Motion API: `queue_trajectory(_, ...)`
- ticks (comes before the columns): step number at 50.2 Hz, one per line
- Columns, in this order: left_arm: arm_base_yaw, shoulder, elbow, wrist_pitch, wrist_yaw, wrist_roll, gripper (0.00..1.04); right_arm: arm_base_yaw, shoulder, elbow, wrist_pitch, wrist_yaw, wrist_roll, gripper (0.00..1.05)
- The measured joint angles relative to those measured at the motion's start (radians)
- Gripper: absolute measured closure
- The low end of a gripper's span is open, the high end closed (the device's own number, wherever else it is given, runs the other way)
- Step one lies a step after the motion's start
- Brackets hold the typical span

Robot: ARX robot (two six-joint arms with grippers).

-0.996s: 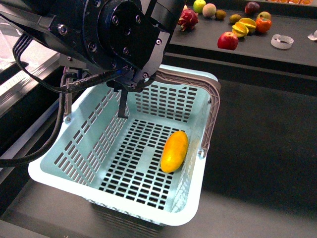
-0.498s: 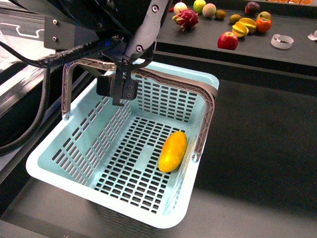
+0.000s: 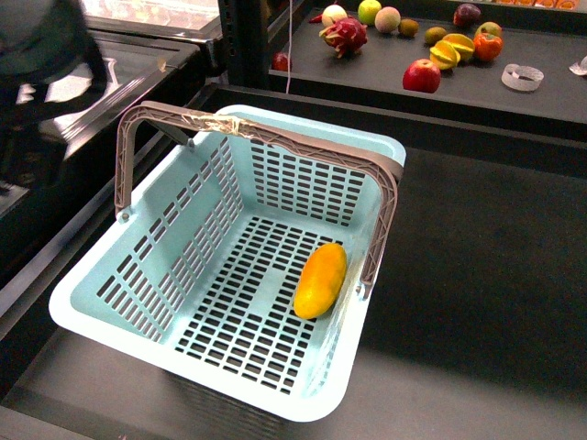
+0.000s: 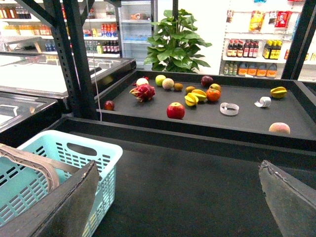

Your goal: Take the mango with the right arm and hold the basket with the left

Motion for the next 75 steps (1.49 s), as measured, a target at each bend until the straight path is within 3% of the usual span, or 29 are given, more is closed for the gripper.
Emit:
queue_trajectory(7, 0.072, -0.111, -0.159, 0.063, -0.036, 0.106, 0.08, 0.0, 0.0, 0.0, 0.0, 0.0, 0.0, 0.08)
queue_trajectory(20, 0.082, -0.126, -0.18, 0.07, -0.042, 0.146, 0.08, 0.0, 0.0, 0.0, 0.0, 0.0, 0.0, 0.08)
queue_trajectory(23, 0.113, -0.122, -0.251, 0.286, 0.129, 0.298, 0.16, 0.0, 0.0, 0.0, 0.0, 0.0, 0.0, 0.08)
queue_trajectory(25, 0.138, -0.122, -0.333, 0.496, 0.323, 0.492, 0.23, 0.0, 0.0, 0.0, 0.0, 0.0, 0.0, 0.08)
queue_trajectory(29, 0.185, -0.144, -0.483, 0.824, 0.55, 0.84, 0.38, 0.0, 0.0, 0.0, 0.0, 0.001, 0.0, 0.08)
queue_trajectory(33, 0.223, -0.21, -0.562, 1.013, 0.647, 1.188, 0.54, 0.0, 0.0, 0.0, 0.0, 0.001, 0.0, 0.08)
queue_trajectory(35, 0.238, -0.236, -0.591, 1.05, 0.664, 1.269, 0.61, 0.0, 0.0, 0.0, 0.0, -0.002, 0.0, 0.08)
queue_trajectory(39, 0.278, -0.3, -0.673, 1.029, 0.702, 1.402, 0.82, 0.0, 0.0, 0.0, -0.001, -0.001, 0.0, 0.08)
queue_trajectory(45, 0.313, -0.403, -0.727, 0.981, 0.742, 1.447, 1.03, 0.0, 0.0, 0.0, -0.001, -0.001, 0.0, 0.08)
queue_trajectory(58, 0.383, -0.684, -0.818, 0.795, 0.807, 1.466, 1.03, 0.0, 0.0, 0.0, -0.001, -0.001, 0.0, 0.08)
queue_trajectory(61, 0.439, -0.752, -0.83, 0.739, 0.883, 1.47, 1.03, 0.0, 0.0, 0.0, -0.001, -0.001, 0.0, 0.08)
queue_trajectory(75, 0.472, -0.987, -0.846, 0.539, 0.892, 1.474, 1.03, 0.0, 0.0, 0.0, -0.001, -0.001, 0.0, 0.08)
